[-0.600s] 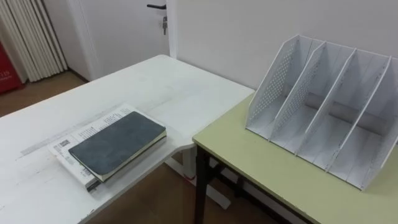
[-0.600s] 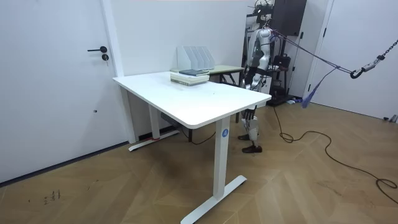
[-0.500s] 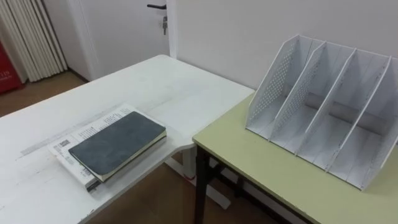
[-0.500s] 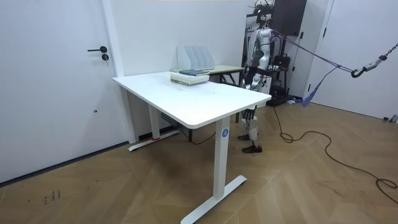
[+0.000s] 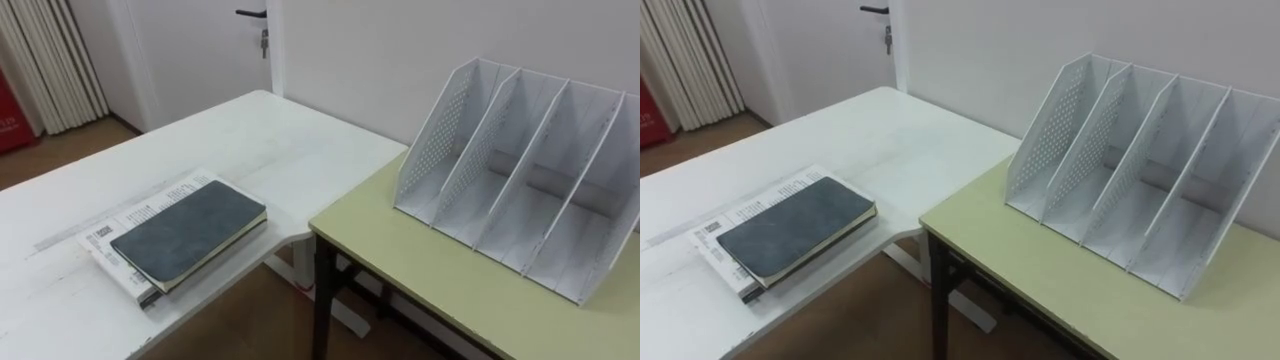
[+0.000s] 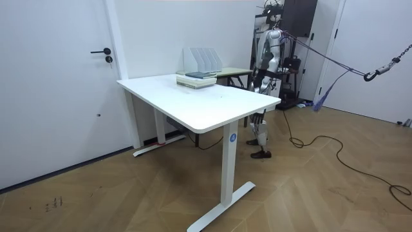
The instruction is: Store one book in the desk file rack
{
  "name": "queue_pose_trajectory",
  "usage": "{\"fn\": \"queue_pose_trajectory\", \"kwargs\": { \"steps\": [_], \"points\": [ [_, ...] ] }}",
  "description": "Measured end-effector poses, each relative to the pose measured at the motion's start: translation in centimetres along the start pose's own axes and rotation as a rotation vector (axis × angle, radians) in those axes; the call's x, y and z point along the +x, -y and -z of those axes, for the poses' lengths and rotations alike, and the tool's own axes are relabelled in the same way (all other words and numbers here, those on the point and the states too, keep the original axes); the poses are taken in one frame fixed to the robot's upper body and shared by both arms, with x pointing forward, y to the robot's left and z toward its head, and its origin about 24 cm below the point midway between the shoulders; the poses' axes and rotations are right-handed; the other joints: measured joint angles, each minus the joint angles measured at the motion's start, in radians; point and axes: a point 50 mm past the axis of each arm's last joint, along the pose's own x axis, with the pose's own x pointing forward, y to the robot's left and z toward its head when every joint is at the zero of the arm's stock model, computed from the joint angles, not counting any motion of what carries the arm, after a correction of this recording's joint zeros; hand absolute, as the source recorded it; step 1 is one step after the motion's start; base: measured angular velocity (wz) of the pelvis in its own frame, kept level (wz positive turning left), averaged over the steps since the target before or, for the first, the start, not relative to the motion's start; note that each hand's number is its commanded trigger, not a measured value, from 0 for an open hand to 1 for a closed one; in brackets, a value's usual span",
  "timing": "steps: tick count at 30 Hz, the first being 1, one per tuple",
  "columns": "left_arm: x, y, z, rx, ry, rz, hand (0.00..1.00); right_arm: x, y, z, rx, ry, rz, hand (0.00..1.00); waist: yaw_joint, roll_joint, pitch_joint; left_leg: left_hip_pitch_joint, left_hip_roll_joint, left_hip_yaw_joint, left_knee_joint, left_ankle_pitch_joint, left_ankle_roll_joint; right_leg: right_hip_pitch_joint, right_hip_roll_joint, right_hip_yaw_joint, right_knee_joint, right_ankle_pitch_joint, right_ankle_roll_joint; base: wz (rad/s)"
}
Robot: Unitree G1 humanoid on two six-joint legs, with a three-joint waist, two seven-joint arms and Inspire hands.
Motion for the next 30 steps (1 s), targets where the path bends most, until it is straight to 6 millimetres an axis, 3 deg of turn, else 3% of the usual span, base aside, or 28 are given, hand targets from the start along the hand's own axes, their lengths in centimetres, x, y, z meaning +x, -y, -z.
{"fn": "queue_pose_trajectory", "kwargs": {
  "steps": [10, 13, 18, 23, 25, 30],
  "points": [
    [-0.1, -0.8, -1.3, 0.024, 0.053, -0.054, 0.0, 0.0, 0.4, -0.7, -0.012, 0.027, 0.028, 0.0, -0.005, 0.003, -0.0008, -0.015, 0.001, -0.005, -0.001, 0.0, 0.0, -0.014, 0.001, -0.002, 0.0, 0.0, -0.001, 0.0],
    [-0.2, -1.7, -2.5, 0.064, 0.093, -0.088, 0.0, -0.1, 0.6, -1.4, -0.025, 0.063, 0.042, 0.0, -0.006, 0.003, -0.0001, -0.026, 0.0, -0.008, 0.004, 0.0, 0.0, -0.024, 0.001, -0.001, 0.001, 0.001, -0.001, 0.0],
    [-1.0, -3.6, -6.1, 0.1, 0.281, -0.221, 0.0, -0.1, 1.0, -2.4, -0.048, 0.125, 0.078, 0.0, -0.015, 0.005, 0.0023, -0.027, -0.002, -0.005, 0.004, 0.0, 0.0, -0.022, 0.0, -0.001, -0.001, 0.001, -0.001, 0.0],
    [-2.0, -4.2, -9.4, 0.136, 0.431, -0.287, 0.0, -0.2, 1.2, -2.6, -0.052, 0.138, 0.102, 0.0, -0.039, 0.009, 0.0023, -0.028, -0.001, -0.003, 0.002, 0.0, 0.0, -0.024, 0.0, -0.001, 0.001, 0.001, -0.001, 0.0],
    [-2.7, -4.2, -10.7, 0.184, 0.495, -0.317, 0.0, -0.2, 1.4, -2.8, -0.07, 0.146, 0.108, 0.0, -0.048, 0.006, -0.0009, -0.032, -0.001, 0.0, -0.002, 0.001, 0.0, -0.035, 0.0, 0.0, 0.002, 0.001, -0.001, -0.02],
    [-4.3, -2.9, -13.6, 0.368, 0.641, -0.345, 0.0, -0.2, 1.4, -3.0, -0.091, 0.158, 0.111, 0.0, -0.053, 0.004, 0.0, -0.034, -0.001, 0.001, -0.004, 0.001, 0.001, -0.038, 0.001, 0.003, 0.001, 0.003, -0.001, -0.01]
  ]
}}
